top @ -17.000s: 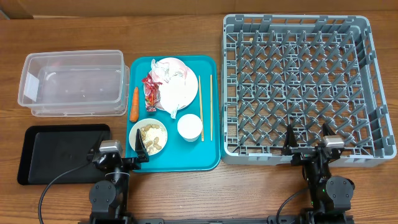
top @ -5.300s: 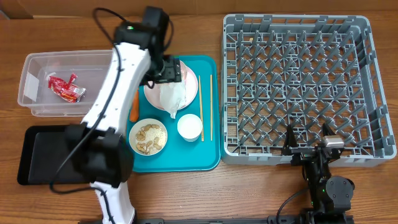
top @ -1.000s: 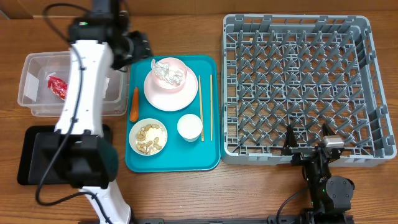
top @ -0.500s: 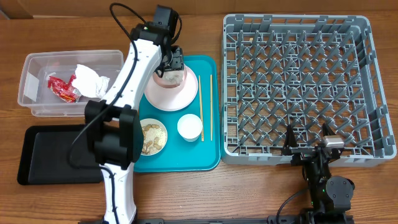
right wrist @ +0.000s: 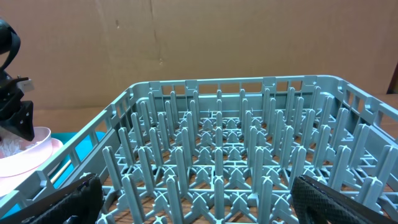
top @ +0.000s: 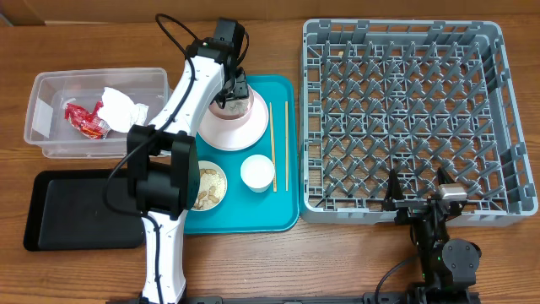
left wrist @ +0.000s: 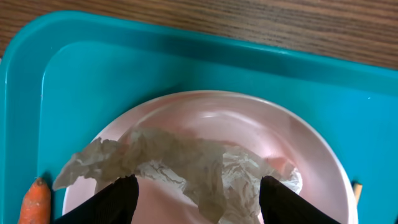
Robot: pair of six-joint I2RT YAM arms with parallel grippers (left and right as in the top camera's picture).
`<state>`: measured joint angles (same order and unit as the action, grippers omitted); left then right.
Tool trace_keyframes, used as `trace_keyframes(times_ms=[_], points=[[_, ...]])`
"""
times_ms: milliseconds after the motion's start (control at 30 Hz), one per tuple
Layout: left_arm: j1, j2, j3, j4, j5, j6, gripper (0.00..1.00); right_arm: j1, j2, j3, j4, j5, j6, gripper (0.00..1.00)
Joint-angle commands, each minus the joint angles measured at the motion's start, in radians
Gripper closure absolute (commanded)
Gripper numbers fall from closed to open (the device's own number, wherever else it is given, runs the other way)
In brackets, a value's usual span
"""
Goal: Sort waste into correct bins and load items into the dishwasher
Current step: 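Return the left gripper to the plate and grasp the remaining tissue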
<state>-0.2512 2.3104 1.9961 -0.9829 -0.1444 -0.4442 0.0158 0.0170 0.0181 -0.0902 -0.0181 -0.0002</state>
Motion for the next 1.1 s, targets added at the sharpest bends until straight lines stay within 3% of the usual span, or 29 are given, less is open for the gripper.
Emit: trace_keyframes(times_ms=[0, 867, 933, 1000, 1067], points=[[0.0, 0.008, 0.015, 0.004, -0.016, -0.036, 0.36, 0.007, -0.001, -0.01, 0.006, 0.008, -0.004, 0.0], [-0.005, 0.026, -0.046, 0.033, -0.019, -0.088, 0.46, 0.007, -0.001, -0.01, 0.006, 0.008, -0.004, 0.0], [-0.005, 0.026, -0.046, 0.031, -0.019, -0.089, 0.53, 0.007, -0.001, -0.01, 0.006, 0.008, -0.004, 0.0], [-0.005, 0.026, -0.046, 0.031, -0.019, -0.088, 0.71, 0.007, -0.001, -0.01, 0.006, 0.009, -0.004, 0.0], [-0.005, 0.026, -0.046, 0.029, -0.019, -0.088, 0.75, 0.007, -0.001, -0.01, 0.006, 0.008, -0.004, 0.0]])
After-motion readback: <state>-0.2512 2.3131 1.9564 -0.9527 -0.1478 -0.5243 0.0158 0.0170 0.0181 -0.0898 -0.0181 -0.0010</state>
